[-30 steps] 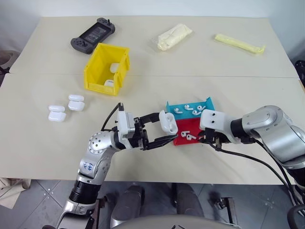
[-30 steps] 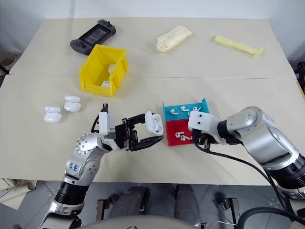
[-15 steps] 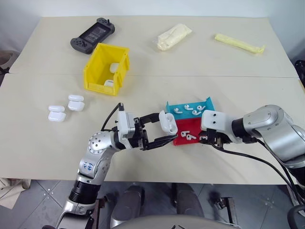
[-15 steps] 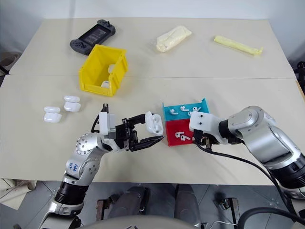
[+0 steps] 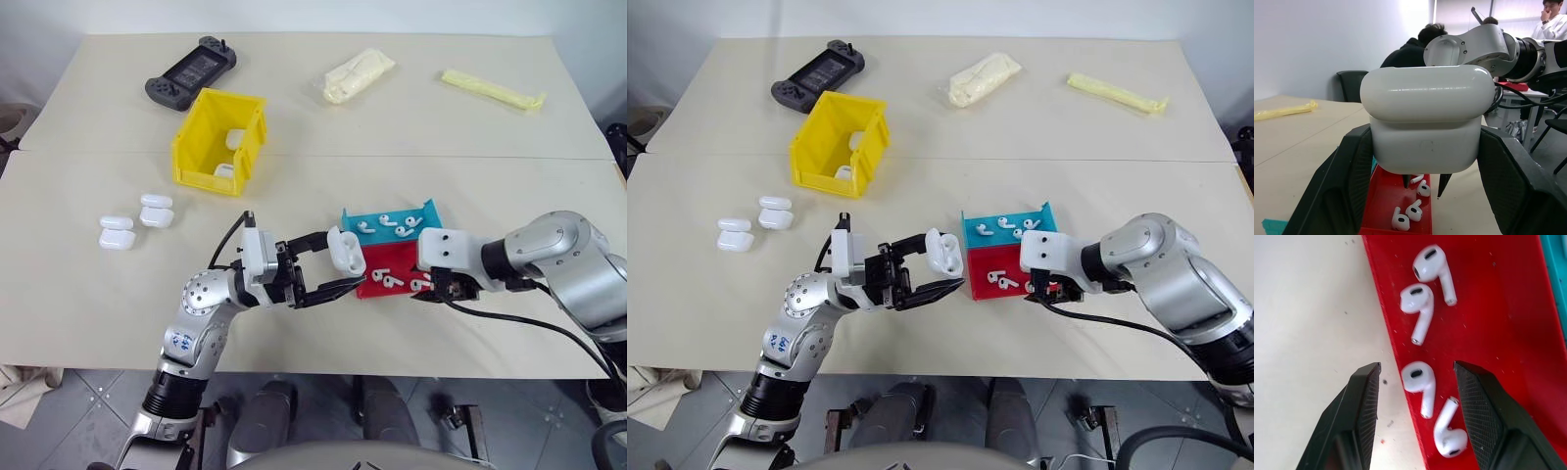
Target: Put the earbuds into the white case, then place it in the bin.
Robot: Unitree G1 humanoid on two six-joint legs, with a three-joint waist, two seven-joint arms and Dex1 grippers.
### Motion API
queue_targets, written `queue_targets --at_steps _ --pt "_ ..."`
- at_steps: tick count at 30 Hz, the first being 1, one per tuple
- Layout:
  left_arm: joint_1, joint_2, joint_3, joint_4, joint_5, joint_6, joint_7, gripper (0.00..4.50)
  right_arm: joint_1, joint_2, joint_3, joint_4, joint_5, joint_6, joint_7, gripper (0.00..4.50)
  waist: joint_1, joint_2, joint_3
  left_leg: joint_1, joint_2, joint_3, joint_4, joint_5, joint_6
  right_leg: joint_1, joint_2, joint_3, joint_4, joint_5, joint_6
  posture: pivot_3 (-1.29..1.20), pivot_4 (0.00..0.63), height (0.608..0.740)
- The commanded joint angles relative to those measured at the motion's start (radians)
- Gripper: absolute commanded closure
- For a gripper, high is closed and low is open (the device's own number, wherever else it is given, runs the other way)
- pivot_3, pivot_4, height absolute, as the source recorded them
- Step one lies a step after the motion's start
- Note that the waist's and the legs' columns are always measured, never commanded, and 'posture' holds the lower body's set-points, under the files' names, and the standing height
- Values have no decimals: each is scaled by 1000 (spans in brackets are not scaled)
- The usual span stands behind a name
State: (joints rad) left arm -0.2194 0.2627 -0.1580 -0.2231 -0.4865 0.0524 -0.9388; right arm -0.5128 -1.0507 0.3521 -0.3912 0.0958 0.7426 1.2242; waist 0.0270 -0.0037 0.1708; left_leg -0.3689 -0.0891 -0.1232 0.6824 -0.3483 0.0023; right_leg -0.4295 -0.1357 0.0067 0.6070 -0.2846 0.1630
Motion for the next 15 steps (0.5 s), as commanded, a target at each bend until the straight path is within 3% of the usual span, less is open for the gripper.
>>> queue_targets --at_steps 1,6,10,13,15 --pt "4 -2 4 -36 -12 -9 4 1718 -1 -7 7 -4 -15 -15 6 2022 0 0 0 0 0 0 0 0 0 0 0 0 0 0 0 0 150 740" --pt "3 -2 6 -35 -11 -10 5 1718 -3 0 17 9 -31 -25 4 2022 0 0 0 0 0 0 0 0 0 0 0 0 0 0 0 0 150 740" --pt "2 -1 7 -35 -12 -9 6 1718 -2 5 23 9 -34 -26 1 2868 0 0 0 0 0 0 0 0 0 0 0 0 0 0 0 0 150 740" --pt "2 0 8 -37 -12 -7 7 1718 -2 6 24 9 -35 -26 1 3891 0 0 0 0 0 0 0 0 0 0 0 0 0 0 0 0 150 740" --pt "1 1 8 -37 -12 -7 7 1718 -1 6 25 8 -35 -26 2 4012 0 0 0 0 0 0 0 0 0 0 0 0 0 0 0 0 150 740"
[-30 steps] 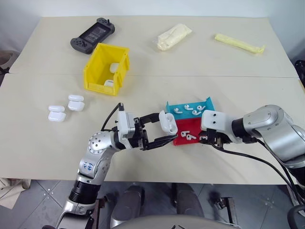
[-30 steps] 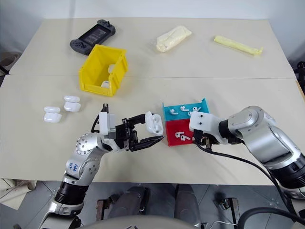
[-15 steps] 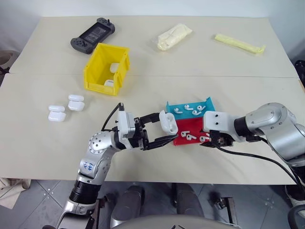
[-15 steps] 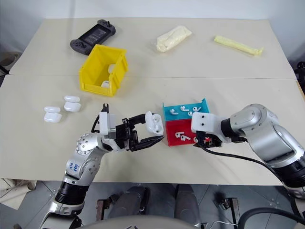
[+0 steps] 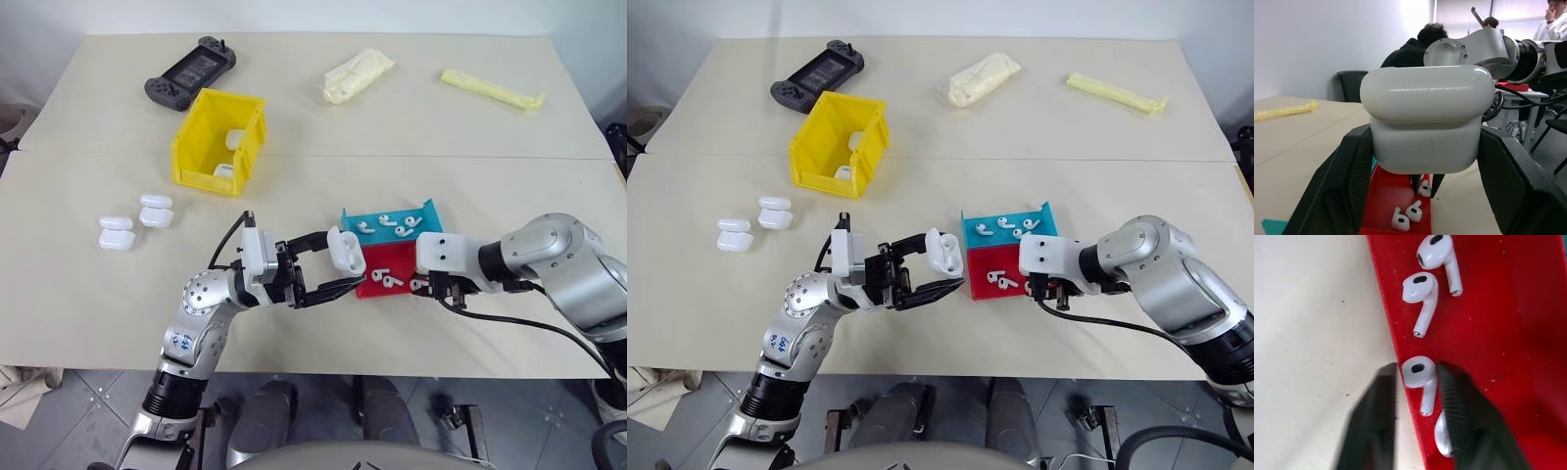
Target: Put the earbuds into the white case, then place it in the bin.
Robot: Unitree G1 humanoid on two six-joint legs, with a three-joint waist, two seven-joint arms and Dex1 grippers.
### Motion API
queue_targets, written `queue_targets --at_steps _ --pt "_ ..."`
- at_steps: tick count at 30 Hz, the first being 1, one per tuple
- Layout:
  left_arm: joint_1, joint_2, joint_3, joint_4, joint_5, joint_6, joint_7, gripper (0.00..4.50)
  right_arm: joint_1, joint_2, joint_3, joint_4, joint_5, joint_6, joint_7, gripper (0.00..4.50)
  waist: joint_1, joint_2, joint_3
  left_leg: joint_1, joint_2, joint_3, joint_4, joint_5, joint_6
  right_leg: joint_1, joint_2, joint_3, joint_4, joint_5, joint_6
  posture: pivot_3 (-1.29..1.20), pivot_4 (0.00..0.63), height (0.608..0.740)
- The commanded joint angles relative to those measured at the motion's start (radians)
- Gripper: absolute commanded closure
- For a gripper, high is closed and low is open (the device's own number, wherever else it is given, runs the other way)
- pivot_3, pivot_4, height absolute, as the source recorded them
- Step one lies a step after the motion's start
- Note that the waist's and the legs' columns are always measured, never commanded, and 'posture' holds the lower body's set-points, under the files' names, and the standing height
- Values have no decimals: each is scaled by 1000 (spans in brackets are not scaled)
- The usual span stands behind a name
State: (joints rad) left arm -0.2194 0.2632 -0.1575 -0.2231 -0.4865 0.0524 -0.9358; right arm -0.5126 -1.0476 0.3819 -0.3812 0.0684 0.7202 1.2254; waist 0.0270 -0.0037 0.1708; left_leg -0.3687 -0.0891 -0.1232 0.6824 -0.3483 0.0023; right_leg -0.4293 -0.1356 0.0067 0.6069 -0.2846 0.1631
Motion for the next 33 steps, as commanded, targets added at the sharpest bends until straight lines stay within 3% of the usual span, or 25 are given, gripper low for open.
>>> queue_targets --at_steps 1,7,11,14,18,22,29,33 --pt "1 0 8 -36 -13 -7 4 1718 -2 3 -5 -3 -8 -4 0 4012 0 0 0 0 0 0 0 0 0 0 0 0 0 0 0 0 150 740" --pt "3 7 11 -33 -18 -9 -4 1718 -2 -8 -55 -37 37 32 7 4012 0 0 0 0 0 0 0 0 0 0 0 0 0 0 0 0 150 740" --pt "-6 8 14 -21 -35 -8 -28 1718 11 -10 -189 -69 159 82 25 4012 1 0 0 0 0 0 0 0 0 0 0 0 0 0 0 0 150 740" --pt "-23 8 15 2 -51 -2 -55 1718 53 36 -359 -36 264 18 14 4012 1 0 0 0 0 0 0 0 0 0 0 0 -1 0 0 0 150 740" --pt "-41 15 22 38 -57 -10 -94 1718 144 179 -558 -10 418 -43 -30 4012 4 -1 0 0 0 -1 0 0 0 1 0 -1 -1 0 0 0 150 740" --pt "-59 31 28 70 -56 5 -125 1718 223 351 -650 -43 533 -99 -115 4012 -1 -1 1 0 0 -1 -1 0 0 0 0 0 0 0 0 0 150 740" --pt "-85 45 55 79 -113 87 -152 1718 296 661 -619 -176 680 -227 -298 4012 -3 1 1 0 1 -1 0 0 0 0 1 1 2 0 0 0 150 740" --pt "-96 46 69 77 -148 112 -183 1718 319 732 -552 -241 728 -215 -370 4012 -4 1 1 1 1 -2 0 0 -1 0 1 0 3 0 0 0 150 740"
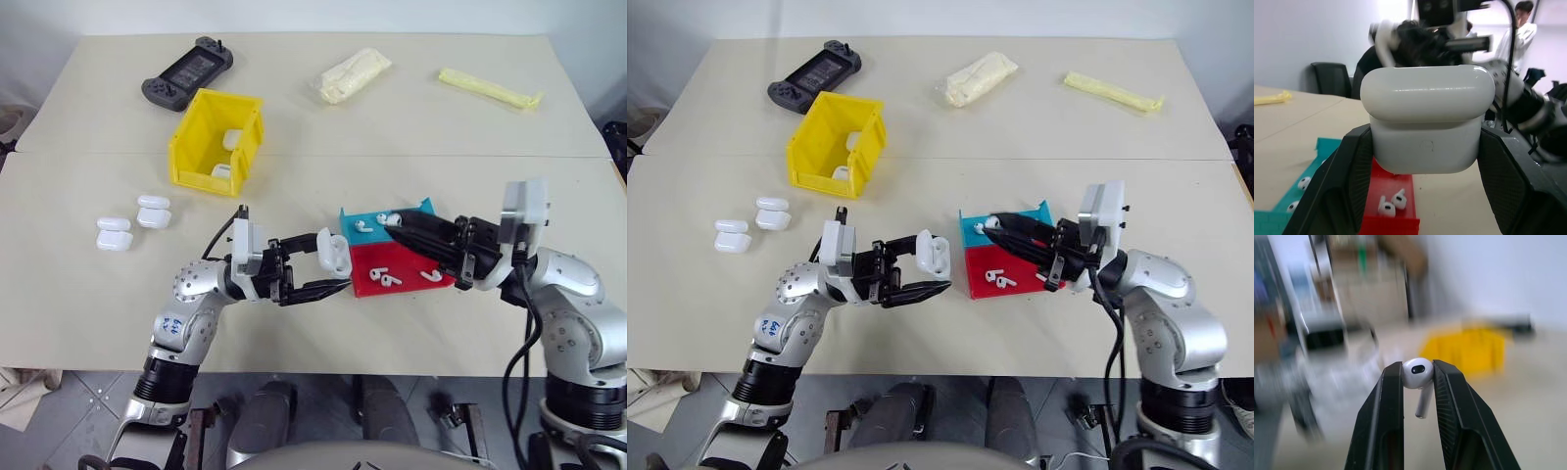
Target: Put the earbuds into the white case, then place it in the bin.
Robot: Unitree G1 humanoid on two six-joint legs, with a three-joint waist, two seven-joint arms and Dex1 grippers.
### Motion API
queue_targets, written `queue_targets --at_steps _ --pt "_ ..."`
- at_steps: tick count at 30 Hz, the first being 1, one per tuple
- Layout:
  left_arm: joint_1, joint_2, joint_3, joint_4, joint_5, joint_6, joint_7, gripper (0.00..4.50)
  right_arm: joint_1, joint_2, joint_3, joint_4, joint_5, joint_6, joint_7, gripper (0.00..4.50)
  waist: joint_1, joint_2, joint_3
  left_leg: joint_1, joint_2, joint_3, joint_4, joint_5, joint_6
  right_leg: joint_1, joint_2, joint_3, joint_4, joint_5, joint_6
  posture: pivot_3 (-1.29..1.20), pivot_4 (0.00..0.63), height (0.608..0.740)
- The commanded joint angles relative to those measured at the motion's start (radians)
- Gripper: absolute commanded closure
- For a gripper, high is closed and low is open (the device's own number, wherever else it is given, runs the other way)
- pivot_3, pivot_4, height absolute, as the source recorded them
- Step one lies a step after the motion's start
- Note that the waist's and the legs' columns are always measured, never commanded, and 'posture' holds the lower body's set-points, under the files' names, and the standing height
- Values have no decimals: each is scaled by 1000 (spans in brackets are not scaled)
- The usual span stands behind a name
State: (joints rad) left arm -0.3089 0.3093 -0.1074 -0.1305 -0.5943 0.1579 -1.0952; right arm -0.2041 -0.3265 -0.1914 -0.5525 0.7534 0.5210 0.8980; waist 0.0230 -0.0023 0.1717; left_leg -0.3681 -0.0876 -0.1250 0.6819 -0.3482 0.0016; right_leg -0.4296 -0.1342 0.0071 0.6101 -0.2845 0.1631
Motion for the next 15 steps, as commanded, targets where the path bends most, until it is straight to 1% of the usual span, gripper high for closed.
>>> queue_targets --at_steps 1,4,8,11,15 --pt "-11 2 22 -15 -39 7 -24 1718 13 23 43 -79 44 -23 -56 4012 0 0 0 0 0 0 0 0 0 0 0 0 1 0 0 0 150 740" --pt "-32 -4 28 -15 -36 14 -16 1718 16 61 92 -90 60 -35 -100 4012 0 0 0 0 -1 -1 0 0 0 0 0 0 0 0 0 0 150 740" --pt "-41 -12 33 -21 -40 18 -13 1718 19 78 135 -88 62 -52 -125 4012 0 0 0 0 -1 -1 0 0 0 0 0 0 0 0 0 0 150 740" --pt "-50 -13 35 -37 -51 27 -19 1718 27 106 177 -66 41 -78 -147 4012 -2 0 0 0 -1 -1 0 0 0 0 0 0 1 0 0 0 150 740" --pt "-61 -10 39 -44 -58 43 -19 1718 35 113 201 -39 17 -112 -152 4012 -3 0 0 0 -1 -1 0 0 0 0 1 0 1 0 0 0 150 740"
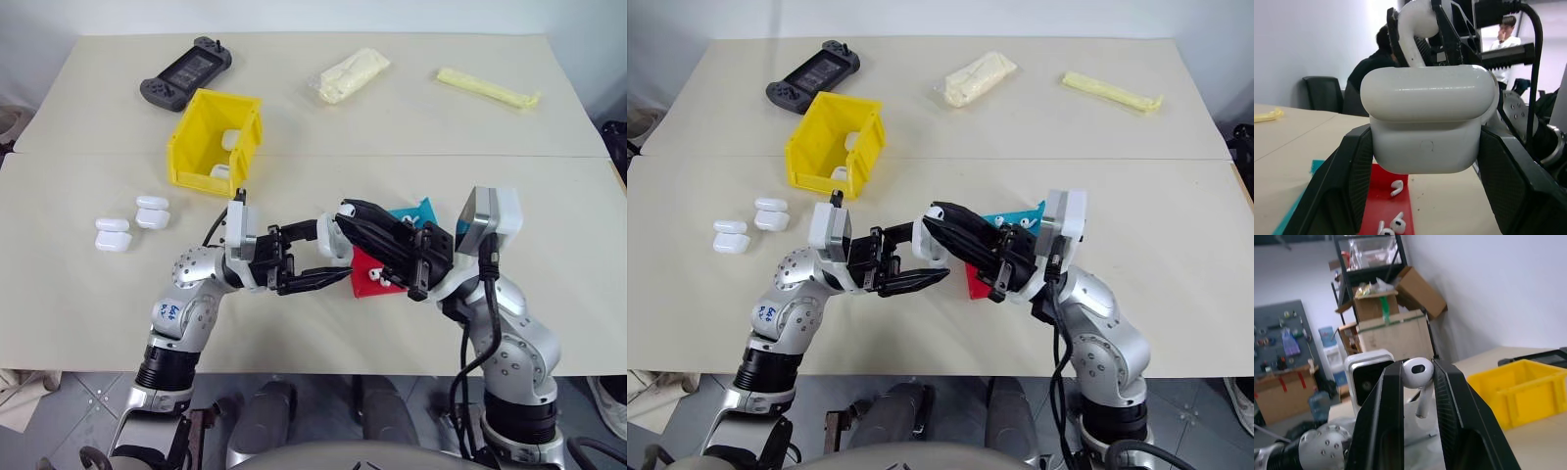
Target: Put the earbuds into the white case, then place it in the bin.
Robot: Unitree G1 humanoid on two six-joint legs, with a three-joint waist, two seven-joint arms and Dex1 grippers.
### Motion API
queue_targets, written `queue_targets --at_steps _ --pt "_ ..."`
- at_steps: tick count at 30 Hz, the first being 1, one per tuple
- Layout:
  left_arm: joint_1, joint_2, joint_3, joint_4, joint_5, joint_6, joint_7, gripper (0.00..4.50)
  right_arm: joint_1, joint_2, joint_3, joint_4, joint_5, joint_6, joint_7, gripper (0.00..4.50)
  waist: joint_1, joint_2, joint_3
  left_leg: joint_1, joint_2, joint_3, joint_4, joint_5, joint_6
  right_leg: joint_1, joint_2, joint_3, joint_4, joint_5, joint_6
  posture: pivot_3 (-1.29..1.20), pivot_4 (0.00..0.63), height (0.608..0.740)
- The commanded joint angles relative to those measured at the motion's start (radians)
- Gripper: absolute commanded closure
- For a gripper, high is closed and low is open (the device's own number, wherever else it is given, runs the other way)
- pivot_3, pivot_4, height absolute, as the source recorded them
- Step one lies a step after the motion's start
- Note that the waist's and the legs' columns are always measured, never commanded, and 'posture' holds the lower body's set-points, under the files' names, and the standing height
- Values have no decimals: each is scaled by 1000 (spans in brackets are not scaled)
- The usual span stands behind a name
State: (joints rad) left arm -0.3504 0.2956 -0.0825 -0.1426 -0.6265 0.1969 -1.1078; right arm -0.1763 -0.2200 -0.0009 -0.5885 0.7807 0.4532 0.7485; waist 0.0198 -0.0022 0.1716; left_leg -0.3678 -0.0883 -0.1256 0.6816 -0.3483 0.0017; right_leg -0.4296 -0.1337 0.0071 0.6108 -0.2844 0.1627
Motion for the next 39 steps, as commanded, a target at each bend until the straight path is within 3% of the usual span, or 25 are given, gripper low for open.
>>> queue_targets --at_steps 1,18,39 --pt "-24 4 15 -33 -26 6 -4 1718 15 7 16 10 -21 -58 4 4012 0 0 0 0 0 0 0 0 0 0 0 0 0 0 0 0 150 740" --pt "-18 0 23 -79 -32 21 16 1718 32 -6 60 150 -58 -165 45 4012 0 0 0 0 -1 0 0 0 0 0 0 0 0 0 0 0 150 740" --pt "-41 -16 3 -64 -12 7 0 1718 1 -74 138 198 -115 -157 99 4012 0 0 0 0 -1 0 0 0 0 0 0 0 0 0 0 0 150 740"
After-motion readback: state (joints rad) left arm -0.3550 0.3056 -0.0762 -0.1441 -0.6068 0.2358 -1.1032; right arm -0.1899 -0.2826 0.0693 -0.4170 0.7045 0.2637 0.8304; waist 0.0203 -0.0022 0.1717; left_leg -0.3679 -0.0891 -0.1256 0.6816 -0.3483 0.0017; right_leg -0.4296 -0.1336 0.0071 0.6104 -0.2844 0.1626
